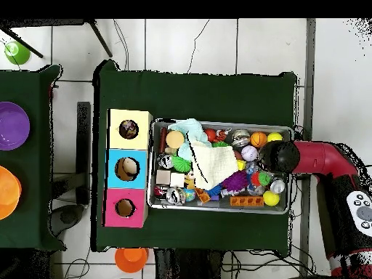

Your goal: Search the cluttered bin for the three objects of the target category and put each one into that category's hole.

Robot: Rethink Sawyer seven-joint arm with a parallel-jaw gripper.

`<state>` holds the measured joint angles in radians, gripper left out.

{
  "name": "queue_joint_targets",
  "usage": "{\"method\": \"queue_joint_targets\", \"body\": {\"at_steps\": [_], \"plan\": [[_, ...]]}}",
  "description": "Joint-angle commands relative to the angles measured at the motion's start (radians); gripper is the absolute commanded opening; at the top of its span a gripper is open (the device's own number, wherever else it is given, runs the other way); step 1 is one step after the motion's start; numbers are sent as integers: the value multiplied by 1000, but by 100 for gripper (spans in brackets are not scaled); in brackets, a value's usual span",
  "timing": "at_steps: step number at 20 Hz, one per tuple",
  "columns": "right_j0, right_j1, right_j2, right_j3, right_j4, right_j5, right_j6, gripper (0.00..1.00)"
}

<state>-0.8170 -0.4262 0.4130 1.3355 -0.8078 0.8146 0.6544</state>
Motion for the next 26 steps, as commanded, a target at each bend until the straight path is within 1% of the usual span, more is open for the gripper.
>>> {"method": "queue_joint_targets", "body": {"at_steps": [1, 4, 6, 7, 9, 10, 16, 20, 23, 26], "plan": [[4, 45, 6, 48, 7, 111, -131, 0], [1, 8, 17, 60, 16, 97, -131, 0], [-9, -39, 44, 81, 52, 103, -138, 0], [-22, -78, 73, 106, 95, 120, -147, 0], [-39, -136, 104, 144, 147, 137, -156, 0], [-43, -153, 111, 158, 161, 133, -155, 0], [-51, -247, 137, 251, 234, 101, -97, 0], [-59, -302, 166, 317, 301, 91, -54, 0], [-67, -342, 195, 368, 360, 61, -16, 0], [-85, -364, 229, 418, 413, 11, 17, 0]]}}
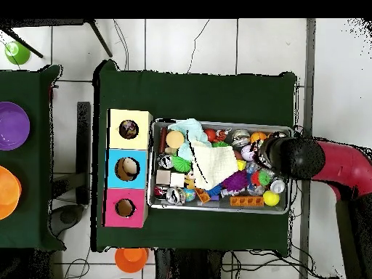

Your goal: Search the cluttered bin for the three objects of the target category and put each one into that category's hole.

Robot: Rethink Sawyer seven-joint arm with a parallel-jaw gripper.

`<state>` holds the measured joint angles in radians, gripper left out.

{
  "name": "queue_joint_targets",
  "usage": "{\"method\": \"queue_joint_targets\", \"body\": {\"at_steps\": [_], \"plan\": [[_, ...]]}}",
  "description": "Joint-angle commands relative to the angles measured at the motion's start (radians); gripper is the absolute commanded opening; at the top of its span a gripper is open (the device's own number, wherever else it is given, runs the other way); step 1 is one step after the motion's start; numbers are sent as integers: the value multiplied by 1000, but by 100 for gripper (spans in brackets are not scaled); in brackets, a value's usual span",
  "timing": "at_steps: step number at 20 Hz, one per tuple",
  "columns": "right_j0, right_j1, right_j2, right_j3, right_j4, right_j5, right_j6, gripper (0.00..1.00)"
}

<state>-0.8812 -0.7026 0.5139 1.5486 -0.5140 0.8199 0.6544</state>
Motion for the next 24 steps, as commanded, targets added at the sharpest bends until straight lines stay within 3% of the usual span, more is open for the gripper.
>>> {"method": "queue_joint_targets", "body": {"at_steps": [1, 11, 24], "plan": [[-27, -95, 144, 224, 145, -11, 32, 0], [-18, -176, 233, 362, 294, -167, 156, 0], [42, -220, 261, 453, 399, -364, 246, 0]]}}
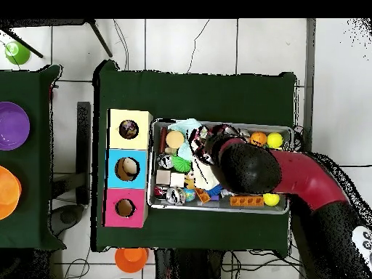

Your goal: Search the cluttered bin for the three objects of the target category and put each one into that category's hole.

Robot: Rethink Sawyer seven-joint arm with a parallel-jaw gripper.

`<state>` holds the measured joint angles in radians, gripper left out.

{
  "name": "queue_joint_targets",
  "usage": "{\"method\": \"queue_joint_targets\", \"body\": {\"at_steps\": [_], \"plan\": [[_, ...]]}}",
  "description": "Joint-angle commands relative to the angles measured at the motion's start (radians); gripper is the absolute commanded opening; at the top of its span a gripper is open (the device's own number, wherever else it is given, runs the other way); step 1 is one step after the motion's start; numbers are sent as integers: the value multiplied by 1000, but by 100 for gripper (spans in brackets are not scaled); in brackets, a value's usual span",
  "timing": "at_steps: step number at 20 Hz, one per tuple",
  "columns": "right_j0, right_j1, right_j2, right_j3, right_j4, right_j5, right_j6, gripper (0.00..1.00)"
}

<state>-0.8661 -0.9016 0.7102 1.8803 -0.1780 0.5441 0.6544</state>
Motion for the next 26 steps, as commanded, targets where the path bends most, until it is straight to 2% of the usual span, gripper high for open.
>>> {"method": "queue_joint_targets", "body": {"at_steps": [1, 6, 15, 21, 25, 26], "plan": [[36, -22, 65, 125, 70, -105, 255, 0], [74, -22, 52, 145, 91, -171, 282, 0], [239, -19, -49, 118, 129, -274, 359, 0], [317, -6, -93, 106, 159, -342, 385, 0], [321, 7, -120, 107, 144, -373, 364, 0], [302, 10, -114, 116, 136, -383, 353, 0]]}}
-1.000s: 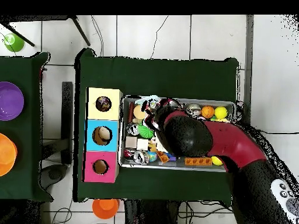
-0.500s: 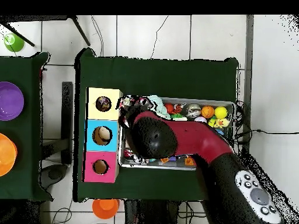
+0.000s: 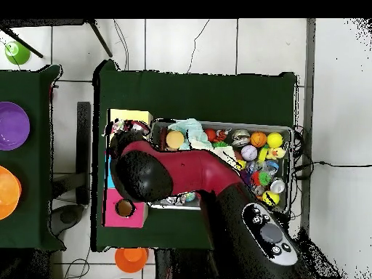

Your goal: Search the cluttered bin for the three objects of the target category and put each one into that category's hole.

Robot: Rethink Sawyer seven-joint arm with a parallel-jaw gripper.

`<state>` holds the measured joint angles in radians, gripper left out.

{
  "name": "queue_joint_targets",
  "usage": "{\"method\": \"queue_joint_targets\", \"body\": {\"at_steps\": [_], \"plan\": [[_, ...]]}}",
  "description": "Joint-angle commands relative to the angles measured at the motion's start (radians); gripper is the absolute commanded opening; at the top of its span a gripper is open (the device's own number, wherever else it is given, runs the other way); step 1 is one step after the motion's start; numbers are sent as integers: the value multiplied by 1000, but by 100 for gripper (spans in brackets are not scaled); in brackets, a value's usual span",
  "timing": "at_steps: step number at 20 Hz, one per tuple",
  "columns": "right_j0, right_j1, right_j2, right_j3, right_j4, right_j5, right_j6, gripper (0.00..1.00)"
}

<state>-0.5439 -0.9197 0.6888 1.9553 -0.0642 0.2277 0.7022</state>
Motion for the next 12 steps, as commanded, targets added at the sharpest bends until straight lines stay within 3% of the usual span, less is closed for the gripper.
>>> {"method": "queue_joint_targets", "body": {"at_steps": [1, 12], "plan": [[-27, 31, -100, 41, 12, -72, 296, 0], [-2, 56, -164, 28, -27, -136, 260, 0]]}}
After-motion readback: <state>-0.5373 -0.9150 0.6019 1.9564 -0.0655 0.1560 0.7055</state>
